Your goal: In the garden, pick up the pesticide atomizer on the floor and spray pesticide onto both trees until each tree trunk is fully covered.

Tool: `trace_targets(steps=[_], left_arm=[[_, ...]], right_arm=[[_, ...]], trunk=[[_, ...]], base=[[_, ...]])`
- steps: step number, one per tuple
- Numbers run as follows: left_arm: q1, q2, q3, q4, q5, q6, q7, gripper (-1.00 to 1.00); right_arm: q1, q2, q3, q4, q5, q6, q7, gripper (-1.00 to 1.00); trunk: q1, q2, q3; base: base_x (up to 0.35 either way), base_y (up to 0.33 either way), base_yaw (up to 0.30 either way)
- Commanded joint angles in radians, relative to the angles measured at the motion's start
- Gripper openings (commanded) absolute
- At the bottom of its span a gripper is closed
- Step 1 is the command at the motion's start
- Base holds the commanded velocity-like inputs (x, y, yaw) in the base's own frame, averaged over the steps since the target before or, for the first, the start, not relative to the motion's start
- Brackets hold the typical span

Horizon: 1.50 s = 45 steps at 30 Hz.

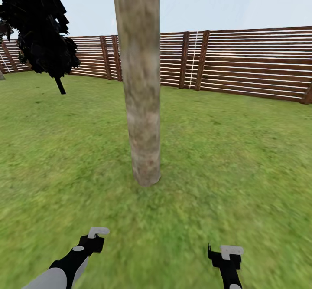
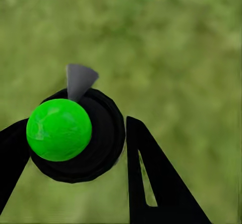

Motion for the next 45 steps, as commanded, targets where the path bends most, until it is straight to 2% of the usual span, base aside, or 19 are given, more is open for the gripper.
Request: trace_targets(steps=[1,5,9,13,16,20,23,28,29,30,32,34,35,36,38,39,42,44,45], left_arm=[[-0.001,-0.001,0.008,0.0,-0.008,0.001,-0.003,-1.0],[-0.001,-0.009,0.008,0.001,-0.004,0.03,-0.003,-1.0],[-0.003,-0.028,0.006,-0.002,0.031,0.108,-0.001,-1.0],[-0.027,-0.035,0.002,-0.011,0.04,0.201,-0.001,-1.0],[-0.065,-0.042,0.003,-0.029,0.04,0.295,-0.002,-1.0],[-0.069,-0.055,-0.001,-0.057,0.04,0.311,-0.003,-1.0],[-0.068,-0.061,-0.005,-0.087,0.04,0.315,-0.003,-1.0],[-0.105,-0.136,-0.009,-0.106,0.036,0.322,-0.006,-1.0],[-0.112,-0.129,-0.008,-0.141,0.035,0.333,-0.011,-1.0],[-0.111,-0.108,-0.006,-0.175,0.035,0.346,-0.014,-1.0],[-0.105,-0.038,-0.003,-0.225,0.038,0.372,-0.024,-1.0],[-0.102,-0.014,-0.01,-0.245,0.037,0.381,-0.038,-1.0],[-0.102,-0.031,-0.014,-0.247,0.036,0.382,-0.04,-1.0],[-0.108,-0.091,-0.036,-0.25,0.034,0.382,-0.039,-1.0],[-0.116,-0.16,-0.087,-0.286,0.034,0.383,-0.036,-1.0],[-0.116,-0.164,-0.097,-0.33,0.034,0.387,-0.04,-1.0],[-0.115,-0.131,-0.095,-0.385,0.036,0.436,-0.043,-1.0],[-0.109,-0.083,-0.096,-0.456,0.04,0.489,-0.045,-1.0],[-0.108,-0.082,-0.098,-0.465,0.04,0.496,-0.045,-1.0]], right_arm=[[0.0,-0.002,0.009,0.001,-0.006,-0.002,-0.005,1.0],[0.001,-0.004,0.011,0.003,-0.005,0.0,-0.004,1.0],[0.006,-0.004,0.011,0.003,-0.006,0.0,-0.001,1.0],[0.008,0.002,0.013,-0.002,0.003,-0.001,0.001,1.0],[0.008,0.003,0.013,-0.004,0.07,-0.002,0.0,1.0],[0.008,0.001,0.013,-0.004,0.132,-0.002,0.0,1.0],[0.008,-0.002,0.011,-0.007,0.148,-0.003,-0.007,1.0],[0.008,0.003,0.004,-0.003,0.144,0.0,-0.008,1.0],[0.008,-0.001,0.002,0.0,0.144,0.0,-0.008,1.0],[0.008,-0.003,0.002,0.001,0.144,0.0,-0.009,1.0],[0.008,-0.005,0.001,0.002,0.144,0.0,-0.009,1.0],[0.008,-0.005,0.002,0.001,0.144,0.0,-0.009,1.0],[0.008,-0.003,0.002,0.001,0.144,0.0,-0.009,1.0],[0.008,-0.001,0.003,0.001,0.144,0.0,-0.008,1.0],[0.008,0.0,0.003,0.001,0.144,0.0,-0.008,1.0],[0.008,-0.003,0.002,0.002,0.144,0.0,-0.008,1.0],[0.008,-0.004,0.002,0.002,0.144,0.0,-0.008,1.0],[0.008,-0.004,0.002,0.002,0.144,0.0,-0.008,1.0],[0.008,-0.004,0.002,0.002,0.145,0.0,-0.008,1.0]], trunk=[[0.0,0.0,-0.001],[0.0,0.0,-0.001],[0.0,0.0,-0.001],[0.0,0.0,-0.001],[0.0,0.0,-0.001],[0.0,0.0,-0.001],[0.0,0.0,-0.001],[0.0,0.0,-0.001],[0.0,0.0,-0.001],[0.0,0.0,-0.001],[0.0,0.0,-0.001],[0.0,0.0,-0.001],[0.0,0.0,-0.001],[0.0,0.0,-0.001],[0.0,0.0,-0.001],[0.0,0.0,-0.001],[0.0,0.0,-0.001],[0.0,0.0,-0.001],[0.0,0.0,-0.001]], base=[[0.336,-0.111,-0.01],[0.335,-0.12,-0.198],[0.335,-0.122,-0.275],[0.335,-0.123,-0.162],[0.335,-0.114,-0.021],[0.18,-0.032,-0.003],[0.018,-0.003,0.0],[0.001,0.0,0.0],[0.0,0.0,0.0],[0.0,0.0,0.0],[0.0,0.0,0.0],[0.0,0.0,0.0],[0.0,0.0,0.0],[-0.209,0.0,0.0],[-0.261,0.0,0.0],[-0.041,0.0,0.0],[-0.01,0.0,0.0],[-0.001,0.0,0.0],[0.0,0.0,0.0]])
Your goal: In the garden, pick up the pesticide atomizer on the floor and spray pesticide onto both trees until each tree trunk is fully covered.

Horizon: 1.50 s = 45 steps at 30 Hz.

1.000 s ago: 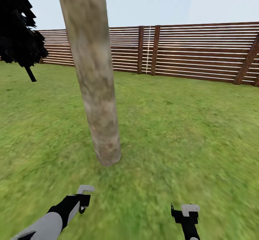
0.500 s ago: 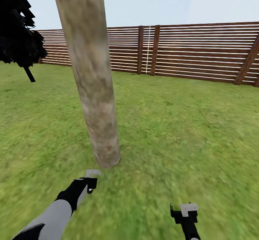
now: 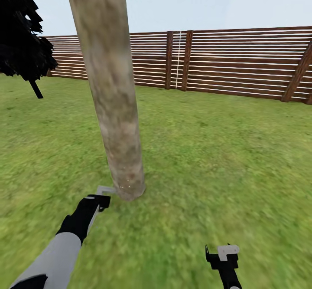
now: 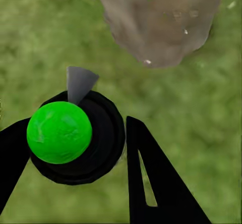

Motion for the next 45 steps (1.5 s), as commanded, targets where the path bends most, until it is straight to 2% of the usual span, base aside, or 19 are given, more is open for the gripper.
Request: trace_targets(steps=[1,4,6,8,10,14,15,19,21,22,23,24,26,28,30,34,38,41,45], left_arm=[[0.0,-0.008,0.005,-0.007,-0.009,0.008,-0.007,-1.0],[0.002,-0.068,-0.035,-0.012,-0.011,0.011,-0.007,-1.0],[0.0,-0.082,-0.068,-0.013,-0.009,0.012,-0.007,-1.0],[-0.005,-0.086,-0.078,-0.014,-0.008,0.013,-0.007,-1.0],[-0.013,-0.06,-0.077,-0.038,-0.008,0.074,-0.053,-1.0],[-0.054,0.061,-0.07,-0.086,-0.006,0.137,-0.213,-1.0],[-0.059,0.063,-0.071,-0.084,-0.006,0.139,-0.226,-1.0],[-0.089,-0.051,-0.082,-0.105,-0.008,0.231,-0.243,-1.0],[-0.114,-0.053,-0.081,-0.113,-0.009,0.244,-0.255,-1.0],[-0.121,-0.043,-0.08,-0.117,-0.01,0.258,-0.268,-1.0],[-0.128,-0.016,-0.079,-0.124,-0.009,0.269,-0.286,-1.0],[-0.135,0.043,-0.075,-0.13,-0.008,0.277,-0.324,-1.0],[-0.154,0.109,-0.073,-0.131,-0.008,0.281,-0.382,-1.0],[-0.163,0.131,-0.073,-0.131,-0.009,0.283,-0.421,-1.0],[-0.166,0.123,-0.078,-0.131,-0.012,0.285,-0.435,-1.0],[-0.166,0.047,-0.081,-0.126,-0.02,0.289,-0.411,-1.0],[-0.156,0.039,-0.081,-0.134,-0.018,0.288,-0.326,-1.0],[-0.152,0.04,-0.079,-0.212,-0.015,0.289,-0.314,-1.0],[-0.127,0.038,-0.079,-0.219,-0.011,0.289,-0.31,-1.0]], right_arm=[[-0.001,0.0,0.005,0.001,0.009,0.001,-0.01,1.0],[-0.001,0.0,0.006,0.002,0.009,0.001,-0.01,1.0],[-0.001,0.0,0.006,0.002,0.009,0.001,-0.01,1.0],[-0.001,0.0,0.007,0.002,0.009,0.001,-0.01,1.0],[-0.001,-0.001,0.006,0.002,0.009,0.002,-0.01,1.0],[0.0,-0.002,0.006,0.002,0.009,0.002,-0.01,1.0],[0.0,-0.002,0.006,0.002,0.009,0.002,-0.01,1.0],[0.001,-0.002,0.007,0.002,0.01,0.002,-0.01,1.0],[0.001,-0.002,0.007,0.002,0.011,0.002,-0.01,1.0],[0.001,-0.002,0.007,0.002,0.011,0.002,-0.01,1.0],[0.001,-0.002,0.007,0.002,0.011,0.002,-0.01,1.0],[0.001,-0.002,0.007,0.002,0.011,0.002,-0.01,1.0],[0.001,-0.002,0.007,0.002,0.011,0.002,-0.01,1.0],[0.001,-0.002,0.007,0.002,0.011,0.002,-0.01,1.0],[0.001,-0.002,0.007,0.002,0.011,0.002,-0.01,1.0],[0.001,-0.002,0.007,0.002,0.011,0.002,-0.01,1.0],[0.001,-0.002,0.007,0.002,0.011,0.002,-0.01,1.0],[0.001,0.0,0.007,0.001,0.011,0.002,-0.01,1.0],[0.001,0.0,0.008,0.002,0.012,0.002,-0.008,1.0]], trunk=[[0.0,0.0,-0.001],[0.0,0.0,-0.001],[0.0,0.0,-0.001],[0.0,0.0,-0.001],[0.0,0.0,-0.001],[0.0,0.0,-0.001],[0.0,0.0,-0.001],[0.0,0.0,-0.001],[0.0,0.0,-0.001],[0.0,0.0,-0.001],[0.0,0.0,-0.001],[0.0,0.0,-0.001],[0.0,0.0,-0.001],[0.0,0.0,-0.001],[0.0,0.0,-0.001],[0.0,0.0,-0.001],[0.0,0.0,-0.001],[0.0,0.0,-0.001],[0.0,0.0,-0.001]], base=[[0.0,0.0,0.0],[-0.164,0.0,0.0],[-0.32,0.0,0.0],[-0.338,0.0,0.0],[-0.086,0.0,0.0],[-0.014,0.0,0.0],[-0.002,0.0,0.0],[0.0,0.0,0.0],[0.0,0.0,0.0],[0.0,0.0,0.0],[0.0,0.0,0.0],[0.0,0.0,0.0],[0.0,0.0,0.0],[0.0,0.0,0.0],[0.0,0.0,0.0],[0.0,0.0,0.13],[0.0,0.0,0.223],[0.114,0.0,0.033],[0.305,-0.001,0.004]])
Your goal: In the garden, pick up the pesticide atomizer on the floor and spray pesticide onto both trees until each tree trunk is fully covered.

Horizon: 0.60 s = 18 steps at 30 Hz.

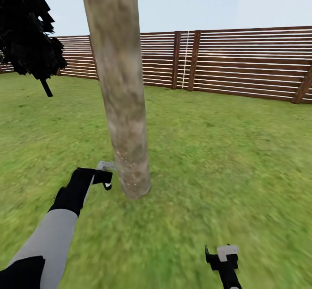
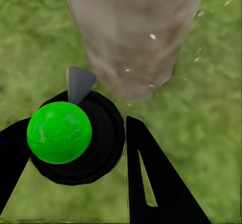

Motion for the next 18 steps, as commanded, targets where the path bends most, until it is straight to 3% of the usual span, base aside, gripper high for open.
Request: trace_targets(steps=[1,3,5,9,14,18], left_arm=[[0.014,-0.001,0.003,0.006,-0.008,0.001,-0.01,-1.0],[0.038,-0.002,0.007,0.012,-0.006,0.001,-0.01,-1.0],[0.078,-0.003,0.01,0.013,0.018,0.0,-0.009,-1.0],[0.102,-0.004,0.011,0.016,0.046,-0.006,-0.009,-1.0],[0.116,-0.004,0.012,0.017,0.043,-0.011,-0.004,-1.0],[0.117,-0.004,0.014,0.018,0.044,-0.012,0.055,-1.0]], right_arm=[[-0.001,0.001,0.005,0.0,0.009,0.0,-0.01,1.0],[-0.001,0.0,0.005,0.0,0.009,0.0,-0.011,1.0],[-0.001,0.0,0.005,0.001,0.009,0.001,-0.012,1.0],[-0.001,0.0,0.005,0.001,0.009,0.001,-0.013,1.0],[-0.001,0.0,0.005,0.001,0.009,0.001,-0.013,1.0],[-0.001,0.0,0.004,0.001,0.008,0.0,-0.015,1.0]], trunk=[[0.0,0.0,-0.001],[0.0,0.0,-0.001],[0.0,0.0,-0.001],[0.0,0.0,-0.001],[0.0,0.0,-0.001],[0.0,0.0,-0.001]], base=[[0.33,-0.049,0.0],[0.279,-0.123,0.0],[0.095,-0.238,0.0],[0.016,-0.273,0.0],[0.001,-0.281,0.0],[0.0,-0.281,0.047]])
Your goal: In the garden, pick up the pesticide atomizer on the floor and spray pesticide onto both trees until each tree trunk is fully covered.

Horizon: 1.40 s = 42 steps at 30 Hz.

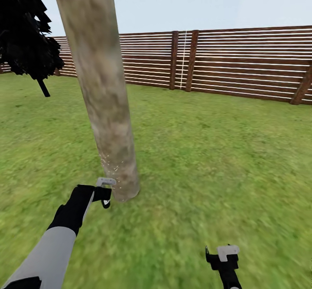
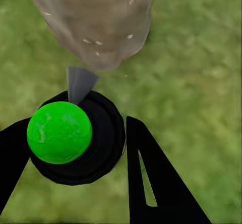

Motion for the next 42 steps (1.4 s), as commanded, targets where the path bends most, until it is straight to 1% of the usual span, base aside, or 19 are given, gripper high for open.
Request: trace_targets(steps=[1,4,6,7,8,9,10,11,18,28,37,42], left_arm=[[-0.001,-0.001,0.003,-0.001,-0.007,0.003,0.017,-1.0],[0.0,-0.001,0.003,-0.001,0.013,0.003,0.037,-1.0],[0.0,-0.001,0.013,-0.001,0.025,0.002,0.09,-1.0],[0.0,-0.001,0.015,0.0,0.035,-0.003,0.108,-1.0],[0.0,-0.001,0.016,0.003,0.053,-0.015,0.119,-1.0],[0.0,-0.001,0.016,0.008,0.062,-0.023,0.121,-1.0],[0.0,-0.001,0.017,0.037,0.084,-0.045,0.127,-1.0],[0.0,-0.002,0.015,0.046,0.091,-0.05,0.127,-1.0],[0.0,-0.003,0.015,0.046,0.093,-0.051,0.127,-1.0],[0.0,-0.004,0.015,0.046,0.093,-0.051,0.127,-1.0],[0.0,-0.004,0.015,0.046,0.092,-0.051,0.127,-1.0],[0.0,-0.004,0.015,0.046,0.092,-0.052,0.128,-1.0]], right_arm=[[0.0,0.0,0.005,0.0,0.008,0.001,-0.011,1.0],[0.0,-0.001,0.004,0.0,0.007,0.001,-0.011,1.0],[0.0,-0.002,0.003,0.0,0.007,0.001,-0.011,1.0],[0.0,-0.002,0.003,0.0,0.007,0.001,-0.011,1.0],[0.0,-0.002,0.003,0.0,0.007,0.001,-0.011,1.0],[0.0,-0.002,0.003,0.0,0.007,0.001,-0.011,1.0],[0.0,-0.002,0.004,0.0,0.007,0.001,-0.011,1.0],[0.0,-0.002,0.005,0.0,0.007,0.001,-0.011,1.0],[0.0,-0.002,0.005,0.0,0.007,0.001,-0.011,1.0],[0.0,-0.002,0.005,0.0,0.007,0.002,-0.011,1.0],[0.0,-0.002,0.005,0.0,0.007,0.002,-0.011,1.0],[0.0,-0.002,0.005,0.0,0.007,0.002,-0.011,1.0]], trunk=[[0.0,0.0,-0.001],[0.0,0.0,-0.001],[0.0,0.0,-0.001],[0.0,0.0,-0.001],[0.0,0.0,-0.001],[0.0,0.0,-0.001],[0.0,0.0,-0.001],[0.0,0.0,-0.001],[0.0,0.0,-0.001],[0.0,0.0,-0.001],[0.0,0.0,-0.001],[0.0,0.0,-0.001]], base=[[0.0,-0.281,0.211],[0.0,-0.281,0.259],[0.066,-0.277,0.273],[0.141,-0.258,0.276],[0.181,-0.24,0.277],[0.198,-0.229,0.277],[0.234,-0.198,0.059],[0.241,-0.192,0.006],[0.141,-0.247,0.001],[0.021,-0.277,0.0],[0.126,-0.278,0.0],[0.114,-0.277,0.159]])
